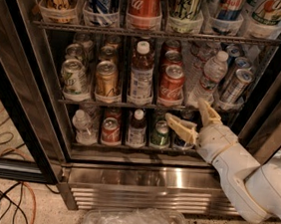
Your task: Pick coke can from middle shelf of fridge
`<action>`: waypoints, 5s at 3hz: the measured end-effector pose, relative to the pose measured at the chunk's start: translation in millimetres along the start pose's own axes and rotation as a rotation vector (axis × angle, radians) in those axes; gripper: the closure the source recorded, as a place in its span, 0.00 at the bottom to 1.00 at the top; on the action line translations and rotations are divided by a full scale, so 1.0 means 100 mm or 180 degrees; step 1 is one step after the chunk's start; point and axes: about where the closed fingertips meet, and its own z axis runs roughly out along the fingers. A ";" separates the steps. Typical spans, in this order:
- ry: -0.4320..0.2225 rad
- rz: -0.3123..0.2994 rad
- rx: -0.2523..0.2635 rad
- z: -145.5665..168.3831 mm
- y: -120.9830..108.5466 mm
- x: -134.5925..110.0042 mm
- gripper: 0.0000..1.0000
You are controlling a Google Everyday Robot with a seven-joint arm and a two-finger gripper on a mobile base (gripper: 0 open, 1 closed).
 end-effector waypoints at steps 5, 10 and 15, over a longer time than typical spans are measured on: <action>-0.0004 -0.0011 -0.0043 0.03 0.04 -0.01 0.35; 0.0006 0.0181 0.0066 0.59 0.15 -0.08 0.33; 0.0014 0.0152 0.0329 0.97 -0.18 -0.02 0.37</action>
Offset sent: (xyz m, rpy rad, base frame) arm 0.0000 0.0000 0.0000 0.0000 0.0000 0.0000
